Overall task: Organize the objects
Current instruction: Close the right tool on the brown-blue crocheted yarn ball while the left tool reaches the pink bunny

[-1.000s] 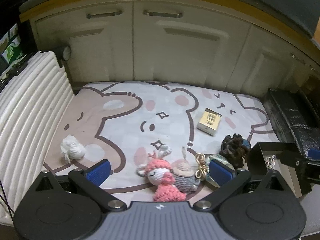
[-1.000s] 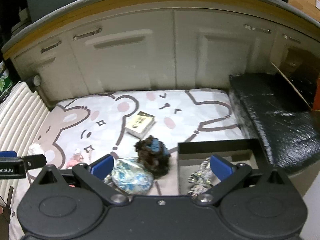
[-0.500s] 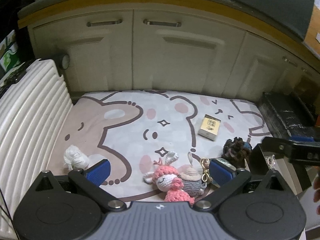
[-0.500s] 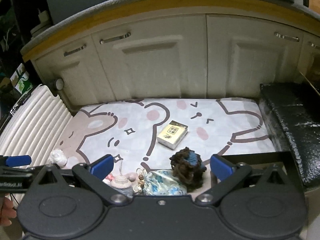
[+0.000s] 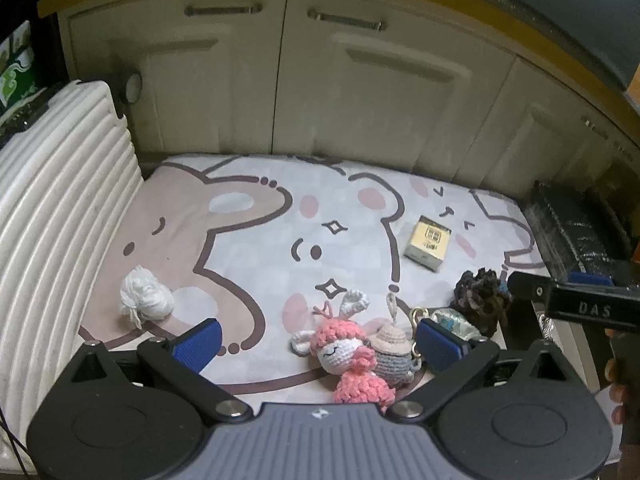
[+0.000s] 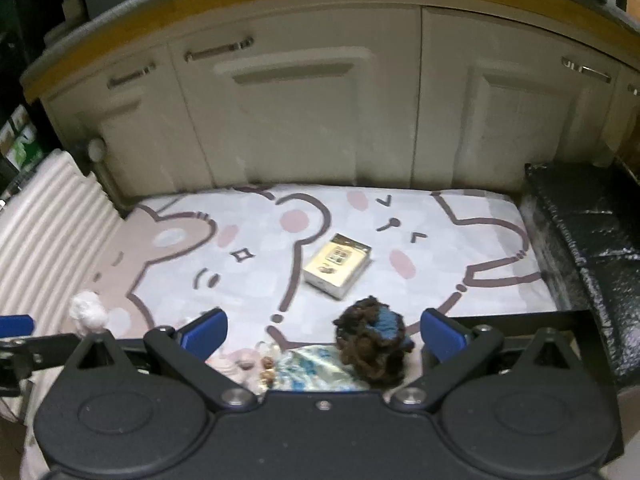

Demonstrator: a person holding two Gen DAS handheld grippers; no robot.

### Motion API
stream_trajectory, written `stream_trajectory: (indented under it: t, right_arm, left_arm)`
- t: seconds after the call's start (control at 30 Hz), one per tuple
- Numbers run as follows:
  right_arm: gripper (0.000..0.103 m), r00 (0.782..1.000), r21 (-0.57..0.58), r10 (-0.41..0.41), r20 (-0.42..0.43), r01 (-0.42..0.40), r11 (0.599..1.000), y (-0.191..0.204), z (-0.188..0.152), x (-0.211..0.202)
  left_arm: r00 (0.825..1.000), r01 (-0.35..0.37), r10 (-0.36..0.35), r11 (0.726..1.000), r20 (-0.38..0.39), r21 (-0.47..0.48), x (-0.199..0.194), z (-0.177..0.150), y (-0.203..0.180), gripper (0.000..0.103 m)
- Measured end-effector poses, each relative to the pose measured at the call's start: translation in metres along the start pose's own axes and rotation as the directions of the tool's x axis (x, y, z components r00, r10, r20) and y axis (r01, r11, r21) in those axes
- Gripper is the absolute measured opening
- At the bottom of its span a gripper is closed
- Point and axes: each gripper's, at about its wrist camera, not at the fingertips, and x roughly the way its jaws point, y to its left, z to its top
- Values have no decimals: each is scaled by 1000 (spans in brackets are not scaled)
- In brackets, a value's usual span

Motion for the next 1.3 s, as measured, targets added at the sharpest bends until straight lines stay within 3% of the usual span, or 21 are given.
stream_trajectory:
  t: [0.1,0.17,0.37,0.63,1.03,1.3]
  right_arm:
    - [100,999,11,-36,-14,36,999,-4,1,10]
    - [87,999,31,-42,-13,43,999,-10,4,15]
    - [70,996,80,-73,-57,77,994,-21,9,37]
    - [57,989,39,-80,-125,86,996,-21,7,66]
    - [58,971,-106,-143,-190,125,986,-11,-5,103]
    - [57,946,-266,-246,-213,186,946,-12,-16,127]
  left_arm:
    - [999,20,-20,1000,-35,-12,9,0,2,89]
    - [997,30,-31,999,-64,-18,16,-1,2,82]
    - [989,48,-50,999,-138,-19,37,-5,-1,73]
    - [964,67,-80,996,-255,-59,74,-13,-6,57]
    - [937,80,-112,991,-330,-107,109,-19,-7,56]
    - [920,95,-137,987,-367,-131,130,-21,-15,57]
